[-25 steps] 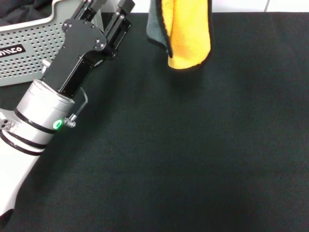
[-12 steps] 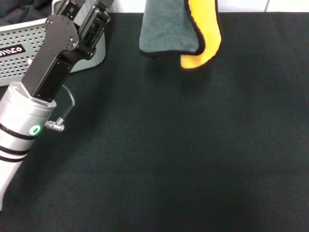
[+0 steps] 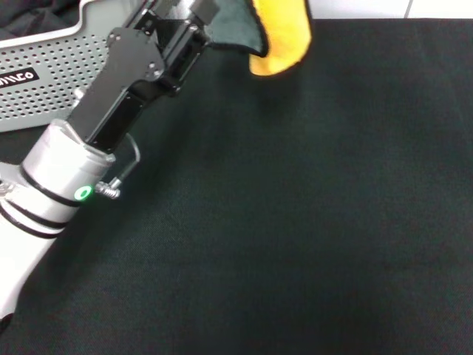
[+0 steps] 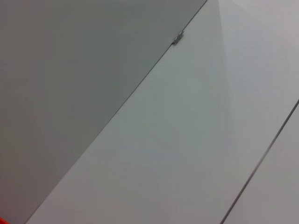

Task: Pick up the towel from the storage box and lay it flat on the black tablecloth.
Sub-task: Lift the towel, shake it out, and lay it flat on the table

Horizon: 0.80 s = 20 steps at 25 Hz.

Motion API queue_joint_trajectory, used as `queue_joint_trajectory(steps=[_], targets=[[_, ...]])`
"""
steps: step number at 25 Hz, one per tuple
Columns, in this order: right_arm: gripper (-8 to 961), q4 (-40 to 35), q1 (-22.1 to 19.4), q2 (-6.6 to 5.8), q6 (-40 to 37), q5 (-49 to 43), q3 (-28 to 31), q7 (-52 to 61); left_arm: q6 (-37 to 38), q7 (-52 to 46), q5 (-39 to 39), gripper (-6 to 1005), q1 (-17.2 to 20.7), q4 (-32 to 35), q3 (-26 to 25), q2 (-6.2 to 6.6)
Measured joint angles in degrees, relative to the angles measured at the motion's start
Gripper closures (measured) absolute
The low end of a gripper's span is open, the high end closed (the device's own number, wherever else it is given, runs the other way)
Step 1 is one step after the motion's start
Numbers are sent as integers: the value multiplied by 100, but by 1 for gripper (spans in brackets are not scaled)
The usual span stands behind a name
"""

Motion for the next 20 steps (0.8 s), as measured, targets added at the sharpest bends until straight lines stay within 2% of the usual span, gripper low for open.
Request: queue_joint_trajectory(steps=[10, 20], targets=[[878, 581, 650, 5, 423, 56, -22, 0, -461, 597, -20, 398, -257, -332, -35, 4], [876, 903, 1000, 4, 637, 98, -84, 0, -766, 1688, -70, 394, -508, -964, -568, 3]])
